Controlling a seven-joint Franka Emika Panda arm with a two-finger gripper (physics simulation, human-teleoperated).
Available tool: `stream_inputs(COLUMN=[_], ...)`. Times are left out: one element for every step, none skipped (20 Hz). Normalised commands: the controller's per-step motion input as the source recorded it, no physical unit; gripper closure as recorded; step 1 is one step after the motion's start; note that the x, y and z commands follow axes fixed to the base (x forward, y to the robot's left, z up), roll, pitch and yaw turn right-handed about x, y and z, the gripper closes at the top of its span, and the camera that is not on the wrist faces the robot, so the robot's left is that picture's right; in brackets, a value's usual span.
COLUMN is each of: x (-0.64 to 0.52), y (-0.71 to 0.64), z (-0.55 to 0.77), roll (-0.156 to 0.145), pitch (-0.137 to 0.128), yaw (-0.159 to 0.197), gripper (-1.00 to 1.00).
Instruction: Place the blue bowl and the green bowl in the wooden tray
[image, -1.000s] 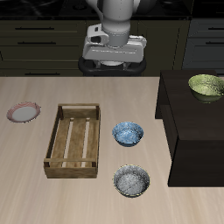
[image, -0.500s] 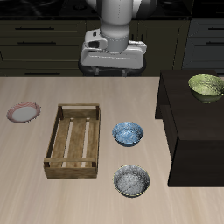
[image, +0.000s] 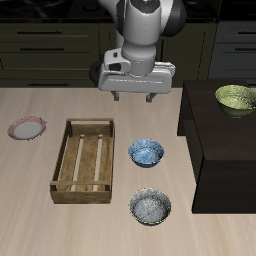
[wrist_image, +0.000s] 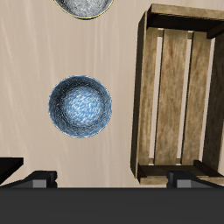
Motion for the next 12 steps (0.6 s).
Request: stream_inputs(x=[0.27, 0.13, 0.24, 0.24, 0.15, 0.36, 0.21, 0.29, 0.18, 0.08, 0.25, 0.11], y=[0.29, 0.16, 0.25, 0.18, 0.05, 0.24, 0.08, 0.14, 0.10, 0.04, 0.15, 0.06], z=[-0.22, -0.13, -0.20, -0.22, -0.14, -0.36, -0.17, -0.25, -0.15, -0.08, -0.26, -0.09], roll=[0.022, 0.014, 0.007, 0.066, -0.036, 0.029, 0.004, 0.014, 0.014, 0.009, 0.009, 0.013], pitch=[0.038, 0.016, -0.019, 0.018, -0.005, 0.048, -0.001, 0.015, 0.002, -0.009, 0.019, -0.027], yaw=[-0.023, 0.010, 0.001, -0.019, 0.019, -0.030, 0.004, -0.001, 0.002, -0.010, 0.003, 0.009], gripper=[-1.00, -1.00, -1.00, -1.00, -1.00, -1.00, -1.00, -1.00, -1.00, -1.00, -1.00, -1.00])
